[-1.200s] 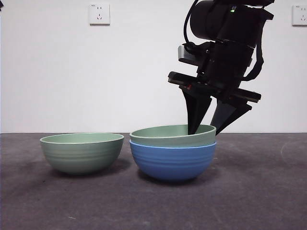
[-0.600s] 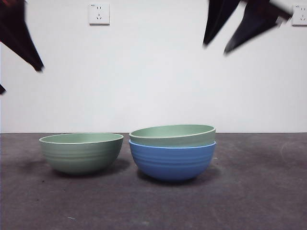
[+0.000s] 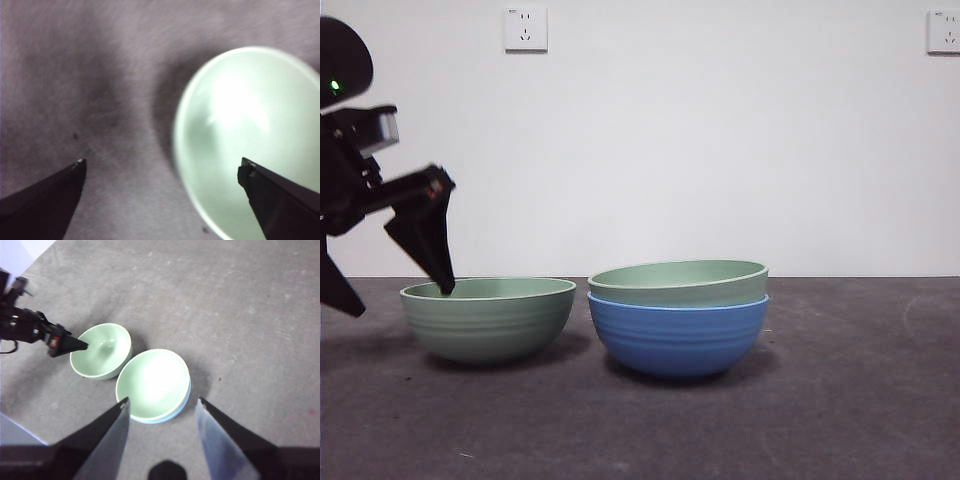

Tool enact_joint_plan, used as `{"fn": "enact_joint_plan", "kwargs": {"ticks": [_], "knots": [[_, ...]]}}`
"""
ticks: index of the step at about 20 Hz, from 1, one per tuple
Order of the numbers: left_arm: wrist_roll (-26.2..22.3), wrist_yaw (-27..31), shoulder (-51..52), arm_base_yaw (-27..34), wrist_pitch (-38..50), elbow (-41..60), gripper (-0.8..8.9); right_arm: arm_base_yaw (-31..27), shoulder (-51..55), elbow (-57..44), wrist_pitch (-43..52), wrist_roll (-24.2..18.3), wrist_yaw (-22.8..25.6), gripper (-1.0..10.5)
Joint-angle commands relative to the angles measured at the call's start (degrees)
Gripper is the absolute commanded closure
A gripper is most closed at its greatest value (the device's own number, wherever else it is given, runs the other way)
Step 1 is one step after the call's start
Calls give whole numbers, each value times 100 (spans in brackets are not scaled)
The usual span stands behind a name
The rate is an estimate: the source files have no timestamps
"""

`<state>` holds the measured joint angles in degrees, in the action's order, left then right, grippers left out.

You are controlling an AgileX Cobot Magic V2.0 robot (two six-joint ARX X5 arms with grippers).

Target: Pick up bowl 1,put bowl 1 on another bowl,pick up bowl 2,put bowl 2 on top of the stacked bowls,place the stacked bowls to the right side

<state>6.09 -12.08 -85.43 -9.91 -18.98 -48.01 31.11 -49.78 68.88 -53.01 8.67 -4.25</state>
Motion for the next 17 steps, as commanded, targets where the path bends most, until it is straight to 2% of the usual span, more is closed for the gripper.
{"fn": "enact_joint_plan", "kwargs": {"ticks": [1,2,4,5,6,17], "knots": [[39,129,-66,-74,46,-7,363,4,44,-13,-26,92,24,725],[39,142,-66,-105,55,-7,421,4,46,-13,-26,92,24,725],[37,131,-66,-162,48,-7,677,4,37,-13,-26,92,20,725],[35,122,-66,-186,44,-7,755,4,33,-13,-24,92,20,725],[35,109,-66,-219,48,-7,788,4,33,-13,-24,92,20,725],[192,116,-11,-323,221,-11,822,4,33,-13,-278,85,20,725]]}}
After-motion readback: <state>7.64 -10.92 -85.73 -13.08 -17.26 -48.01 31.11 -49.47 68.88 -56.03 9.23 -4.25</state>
